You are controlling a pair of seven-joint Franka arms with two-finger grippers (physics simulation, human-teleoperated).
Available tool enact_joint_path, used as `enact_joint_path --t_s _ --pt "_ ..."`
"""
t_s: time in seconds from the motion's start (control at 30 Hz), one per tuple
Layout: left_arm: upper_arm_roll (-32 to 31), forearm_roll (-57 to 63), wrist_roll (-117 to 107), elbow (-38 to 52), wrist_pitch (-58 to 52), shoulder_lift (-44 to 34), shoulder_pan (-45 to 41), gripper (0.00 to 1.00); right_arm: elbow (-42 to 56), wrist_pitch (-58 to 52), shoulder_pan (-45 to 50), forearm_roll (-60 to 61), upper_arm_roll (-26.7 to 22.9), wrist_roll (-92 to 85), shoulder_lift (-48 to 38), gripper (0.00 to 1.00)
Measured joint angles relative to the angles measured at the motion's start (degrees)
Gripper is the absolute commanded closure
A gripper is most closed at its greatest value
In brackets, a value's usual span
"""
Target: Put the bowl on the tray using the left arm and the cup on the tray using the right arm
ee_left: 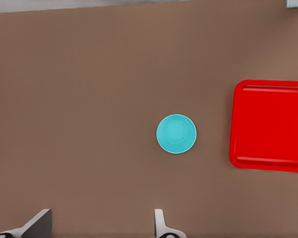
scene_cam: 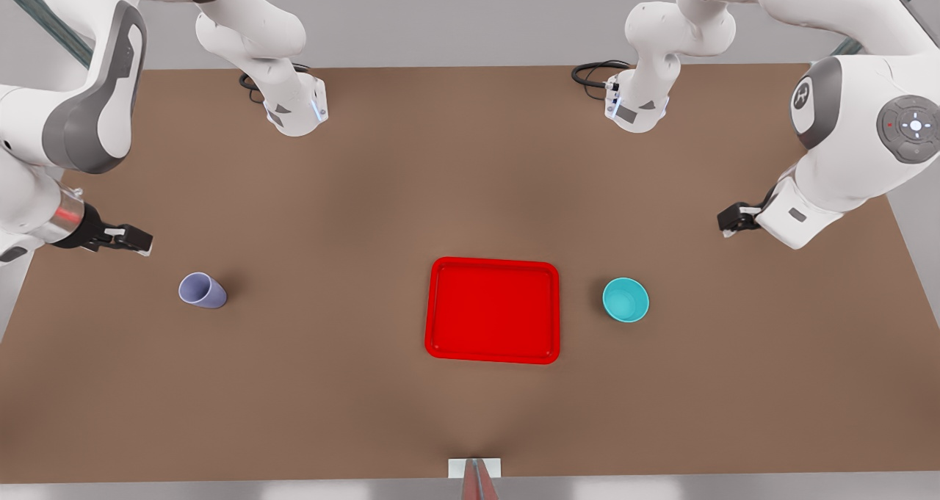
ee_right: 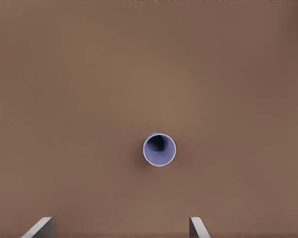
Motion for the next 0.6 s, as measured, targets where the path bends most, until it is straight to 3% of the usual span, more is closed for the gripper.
enact_joint_path --t_s 0.1,0.2,0.33,0.43,0.5,0.6 --pt "0.0 -1.2 -0.1 -0.1 3.3 3.2 2.7 0.00 0.0 0.1 0.0 0.0 0.0 0.0 0.0 0.00" --pt "0.1 -7.9 -0.2 -0.4 16.0 15.8 6.7 0.00 0.0 0.0 0.1 0.0 0.0 0.0 0.0 0.00" --pt "-0.4 -18.5 -0.6 -0.5 29.6 26.3 4.9 0.00 0.0 0.2 0.0 0.0 0.0 0.0 0.1 0.00" --pt "-1.2 -23.9 -0.5 -0.6 33.1 30.8 3.6 0.00 0.1 0.2 0.0 0.1 0.0 0.0 0.6 0.00" --pt "-2.2 -25.9 0.5 -3.3 34.6 31.4 3.5 0.00 0.1 0.2 0.0 0.1 0.0 0.0 0.7 0.00" --pt "-1.6 -26.6 6.4 -11.8 34.1 26.1 3.5 0.00 0.1 0.2 0.1 0.0 0.0 0.1 0.7 0.00"
